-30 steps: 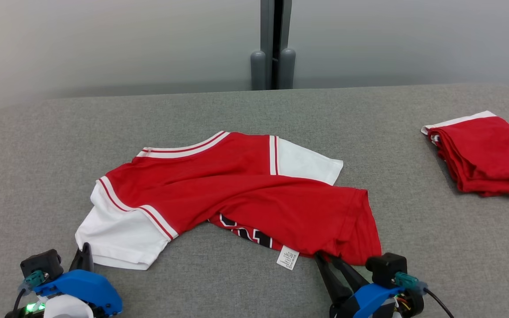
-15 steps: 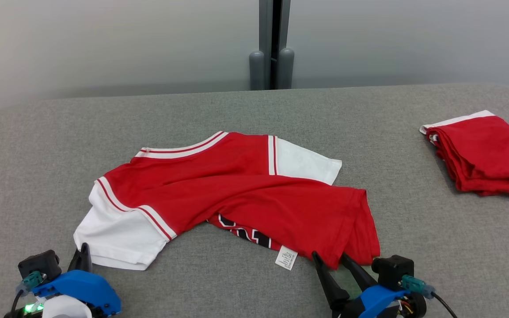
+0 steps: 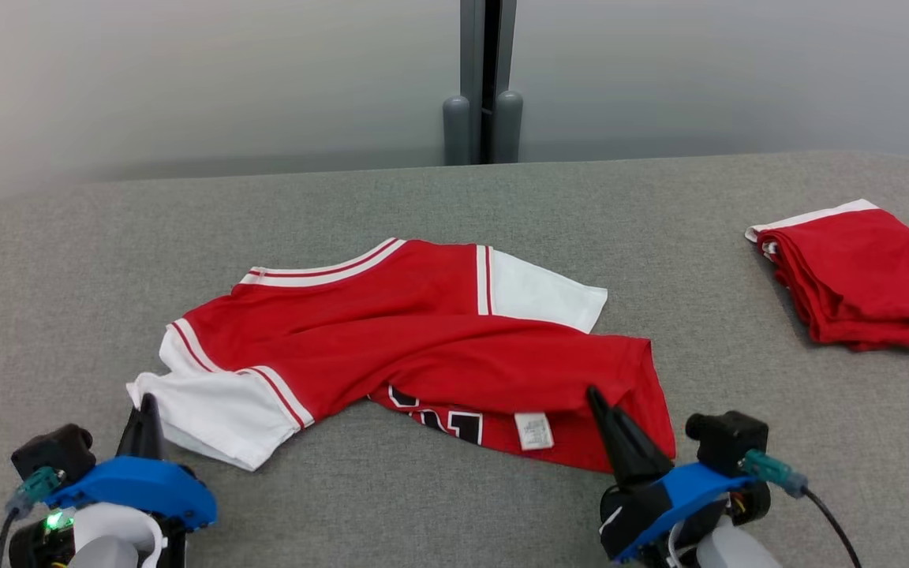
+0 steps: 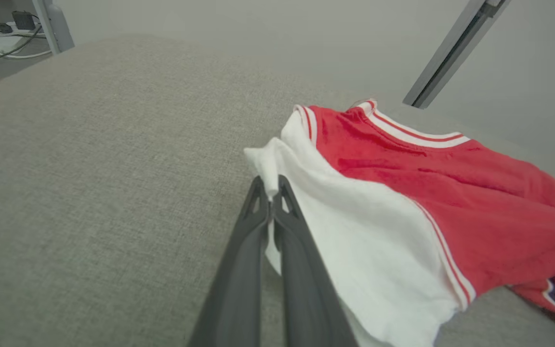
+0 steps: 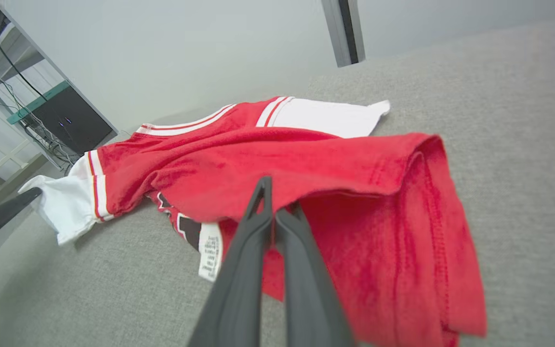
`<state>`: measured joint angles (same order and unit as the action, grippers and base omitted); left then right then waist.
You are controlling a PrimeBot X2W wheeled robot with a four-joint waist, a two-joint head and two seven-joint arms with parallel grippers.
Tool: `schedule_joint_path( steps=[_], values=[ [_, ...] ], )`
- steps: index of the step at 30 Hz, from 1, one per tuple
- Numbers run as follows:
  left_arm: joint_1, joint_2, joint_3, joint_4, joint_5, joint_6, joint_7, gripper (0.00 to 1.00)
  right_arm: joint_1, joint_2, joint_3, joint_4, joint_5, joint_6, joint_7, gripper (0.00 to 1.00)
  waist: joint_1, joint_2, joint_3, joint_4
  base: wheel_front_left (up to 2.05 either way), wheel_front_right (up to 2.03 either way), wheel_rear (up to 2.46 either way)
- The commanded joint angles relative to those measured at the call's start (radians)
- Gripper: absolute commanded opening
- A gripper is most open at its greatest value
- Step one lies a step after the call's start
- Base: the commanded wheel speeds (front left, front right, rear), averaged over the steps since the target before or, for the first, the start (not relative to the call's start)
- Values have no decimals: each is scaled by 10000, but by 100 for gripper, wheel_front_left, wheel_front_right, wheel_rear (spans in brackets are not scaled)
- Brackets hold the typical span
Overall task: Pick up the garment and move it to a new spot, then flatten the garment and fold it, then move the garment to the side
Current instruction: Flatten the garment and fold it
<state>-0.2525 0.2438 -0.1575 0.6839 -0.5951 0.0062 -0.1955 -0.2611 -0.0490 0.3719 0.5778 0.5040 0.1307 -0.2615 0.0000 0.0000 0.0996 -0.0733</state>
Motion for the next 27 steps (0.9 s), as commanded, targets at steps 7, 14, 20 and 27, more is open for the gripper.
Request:
schedule_joint_path(
  steps=[7,14,20,27],
  values=[
    [-312,-24,425,-2185,-823,-441,265,0,-289,-26,-1340,-1847,-1153,1,-50,0,0,0,-456,-242,0,0,0],
    [-111,437,544,-5852,-991,-103,1248,0,-482,-32,-2739,-4339,-2373,1,572,0,0,0,-1040,-482,0,0,0],
    [-929,966,806,-9644,-1219,479,2584,0,-736,-242,-3766,-7507,-2859,1,1994,0,0,0,-1274,-667,0,0,0],
    [-2498,1408,843,-11937,-1486,846,3917,0,-1089,-506,-4292,-9934,-2855,1,3447,0,0,0,-1189,-775,0,0,0]
  ],
)
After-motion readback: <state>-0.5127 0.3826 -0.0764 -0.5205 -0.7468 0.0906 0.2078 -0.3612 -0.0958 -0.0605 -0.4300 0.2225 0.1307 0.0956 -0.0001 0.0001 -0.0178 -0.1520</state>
